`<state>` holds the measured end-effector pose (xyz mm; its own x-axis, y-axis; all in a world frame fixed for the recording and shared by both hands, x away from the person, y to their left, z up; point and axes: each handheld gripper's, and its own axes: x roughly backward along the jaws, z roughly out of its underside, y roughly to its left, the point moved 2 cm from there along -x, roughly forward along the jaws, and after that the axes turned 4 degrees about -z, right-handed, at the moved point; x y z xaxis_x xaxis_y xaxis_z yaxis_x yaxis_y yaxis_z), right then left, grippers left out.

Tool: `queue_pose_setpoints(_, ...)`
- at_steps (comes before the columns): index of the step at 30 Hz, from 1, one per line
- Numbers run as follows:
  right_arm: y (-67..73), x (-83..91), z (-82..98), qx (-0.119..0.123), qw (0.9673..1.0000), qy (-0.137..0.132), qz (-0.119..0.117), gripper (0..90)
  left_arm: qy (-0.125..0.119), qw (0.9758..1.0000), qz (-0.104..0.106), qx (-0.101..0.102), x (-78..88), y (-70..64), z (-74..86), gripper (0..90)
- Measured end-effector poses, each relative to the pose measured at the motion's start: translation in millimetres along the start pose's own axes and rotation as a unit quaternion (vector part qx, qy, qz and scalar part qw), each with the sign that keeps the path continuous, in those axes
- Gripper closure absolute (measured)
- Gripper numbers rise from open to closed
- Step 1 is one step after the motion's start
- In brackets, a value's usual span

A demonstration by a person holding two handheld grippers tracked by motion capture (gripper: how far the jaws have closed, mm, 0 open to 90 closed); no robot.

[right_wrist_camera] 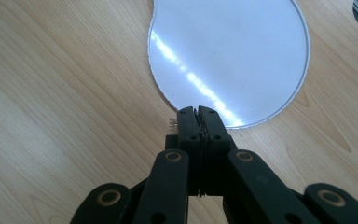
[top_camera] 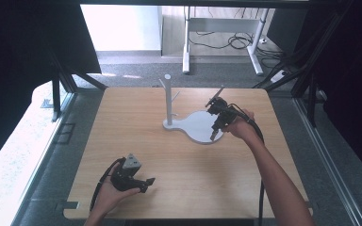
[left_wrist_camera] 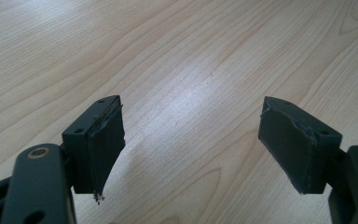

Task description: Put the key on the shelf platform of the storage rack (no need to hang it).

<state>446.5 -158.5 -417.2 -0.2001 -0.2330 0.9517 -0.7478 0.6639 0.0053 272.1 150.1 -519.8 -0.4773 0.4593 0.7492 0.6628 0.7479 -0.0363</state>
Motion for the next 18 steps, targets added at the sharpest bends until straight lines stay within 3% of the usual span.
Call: queue_pose_setpoints(18, -13.7, -8.7, -11.2, -0.017, 0.9998, -0.003, -0.005, 89.9, 0.001, 1.0, 0.001, 0.0, -0.1, -0.7, -0.2, 22.7)
